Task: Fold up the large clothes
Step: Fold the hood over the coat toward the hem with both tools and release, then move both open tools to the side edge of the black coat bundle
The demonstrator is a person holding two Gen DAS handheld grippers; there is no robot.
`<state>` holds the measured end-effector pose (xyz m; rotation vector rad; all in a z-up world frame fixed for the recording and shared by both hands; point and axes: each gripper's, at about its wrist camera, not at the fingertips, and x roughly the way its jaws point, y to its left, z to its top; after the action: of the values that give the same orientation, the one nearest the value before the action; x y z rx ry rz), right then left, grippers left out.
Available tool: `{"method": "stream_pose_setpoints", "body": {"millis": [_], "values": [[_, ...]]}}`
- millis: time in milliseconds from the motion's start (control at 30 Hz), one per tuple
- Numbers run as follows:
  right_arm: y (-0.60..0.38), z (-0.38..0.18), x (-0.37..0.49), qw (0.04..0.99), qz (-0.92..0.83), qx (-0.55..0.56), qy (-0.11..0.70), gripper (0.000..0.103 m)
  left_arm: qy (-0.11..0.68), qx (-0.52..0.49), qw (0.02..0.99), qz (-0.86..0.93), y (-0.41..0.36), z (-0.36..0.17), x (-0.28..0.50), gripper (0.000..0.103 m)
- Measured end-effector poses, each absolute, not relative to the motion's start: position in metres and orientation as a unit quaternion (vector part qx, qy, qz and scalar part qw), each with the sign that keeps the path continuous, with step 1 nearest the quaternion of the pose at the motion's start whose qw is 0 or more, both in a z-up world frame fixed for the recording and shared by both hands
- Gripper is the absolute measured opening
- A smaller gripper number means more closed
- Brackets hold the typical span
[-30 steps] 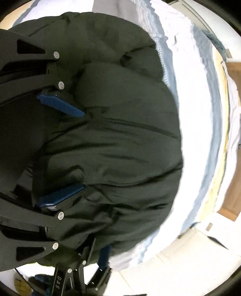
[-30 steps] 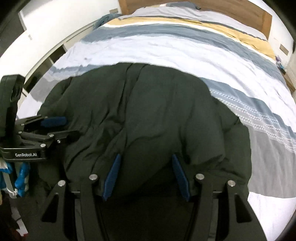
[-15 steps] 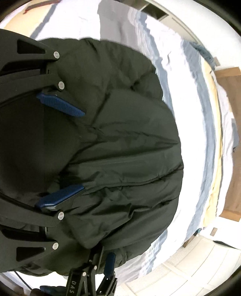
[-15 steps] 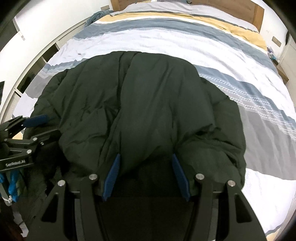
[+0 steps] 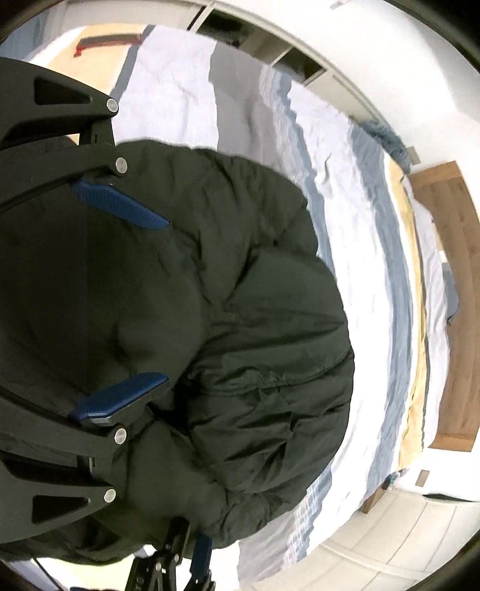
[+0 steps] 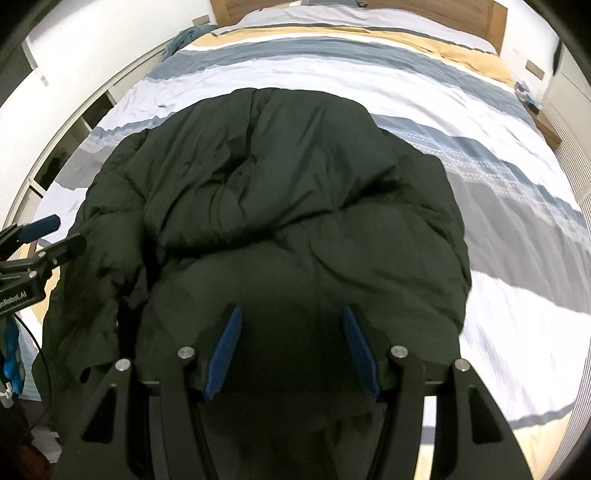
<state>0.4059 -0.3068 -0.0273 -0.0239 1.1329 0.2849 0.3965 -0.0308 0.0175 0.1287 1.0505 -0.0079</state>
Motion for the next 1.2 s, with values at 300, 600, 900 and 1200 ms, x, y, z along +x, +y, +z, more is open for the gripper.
{"method": "stream_pose_setpoints", "body": {"millis": [300, 600, 900, 1200], "values": [[-0.328, -0.014, 0.374, 0.836, 0.117, 0.008, 0.535, 0.056, 0.513, 0.054, 0.857, 0.004, 0.001, 0.013, 0.369, 0.088], [-0.365, -0.009, 0.342, 0.835, 0.077, 0.027, 0.545, 0.07, 0.531, 0.056, 0.845, 0.036, 0.049, 0.005, 0.34, 0.096], [-0.393, -0.019, 0.294, 0.813, 0.04, 0.023, 0.581, 0.072, 0.54, 0.045, 0.838, 0.06, 0.081, 0.003, 0.319, 0.1], [-0.421, -0.024, 0.249, 0.795, -0.001, 0.04, 0.605, 0.073, 0.558, 0.04, 0.822, 0.101, 0.132, -0.004, 0.293, 0.102]]}}
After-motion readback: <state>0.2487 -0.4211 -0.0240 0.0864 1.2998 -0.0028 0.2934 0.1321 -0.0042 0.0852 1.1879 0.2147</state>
